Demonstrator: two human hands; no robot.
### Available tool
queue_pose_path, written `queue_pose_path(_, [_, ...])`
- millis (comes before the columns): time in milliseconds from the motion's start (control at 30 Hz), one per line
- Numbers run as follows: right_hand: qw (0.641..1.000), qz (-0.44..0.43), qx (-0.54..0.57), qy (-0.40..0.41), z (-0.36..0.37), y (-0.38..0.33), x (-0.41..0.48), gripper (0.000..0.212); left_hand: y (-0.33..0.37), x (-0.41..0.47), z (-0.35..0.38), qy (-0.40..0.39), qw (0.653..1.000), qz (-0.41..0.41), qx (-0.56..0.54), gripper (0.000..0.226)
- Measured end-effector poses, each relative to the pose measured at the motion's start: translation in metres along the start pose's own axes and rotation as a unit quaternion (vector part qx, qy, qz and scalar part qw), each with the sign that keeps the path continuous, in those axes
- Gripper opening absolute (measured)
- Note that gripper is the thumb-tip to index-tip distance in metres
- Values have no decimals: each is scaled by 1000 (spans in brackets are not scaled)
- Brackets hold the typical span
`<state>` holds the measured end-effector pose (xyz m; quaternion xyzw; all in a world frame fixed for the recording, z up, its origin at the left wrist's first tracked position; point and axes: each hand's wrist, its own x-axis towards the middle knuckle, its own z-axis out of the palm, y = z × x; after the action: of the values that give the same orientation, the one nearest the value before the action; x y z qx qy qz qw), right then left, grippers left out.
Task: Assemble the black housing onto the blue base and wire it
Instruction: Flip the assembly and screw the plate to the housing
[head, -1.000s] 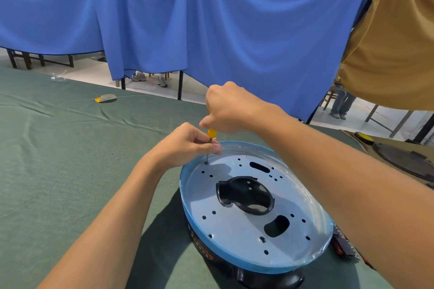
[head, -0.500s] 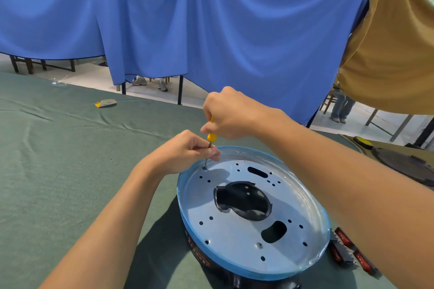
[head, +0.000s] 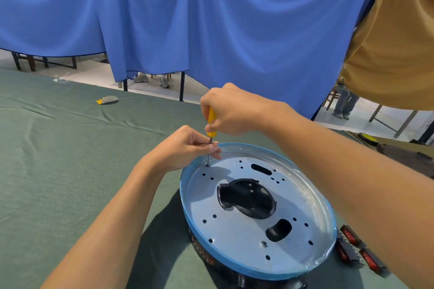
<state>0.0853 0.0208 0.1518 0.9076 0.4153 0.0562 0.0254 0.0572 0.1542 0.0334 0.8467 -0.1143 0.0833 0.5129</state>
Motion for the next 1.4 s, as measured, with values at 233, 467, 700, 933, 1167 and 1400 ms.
queue_pose_path(233, [992, 111, 20, 61, 10, -1, 1, 35, 1, 0, 7, 67, 997, -11, -24, 6])
queue_pose_path(467, [1000, -2, -7, 2, -1, -3, -1, 24, 1, -1, 1, 14, 999, -11, -34, 11])
queue_pose_path(700, [998, 41, -25, 28, 2, -5, 3, 33, 4, -1, 4, 28, 999, -12, -17, 9])
queue_pose_path(933, [997, 70, -21, 28, 3, -1, 0, 27, 2, 1, 3, 33, 999, -4, -12, 10])
queue_pose_path(1167, [999, -29, -39, 20, -5, -2, 3, 29, 5, -2, -4, -23, 1000, -20, 7, 17])
queue_pose_path(1400, [996, 51, -37, 58, 9, -1, 6, 39, 4, -1, 3, 42, 999, -23, -14, 9])
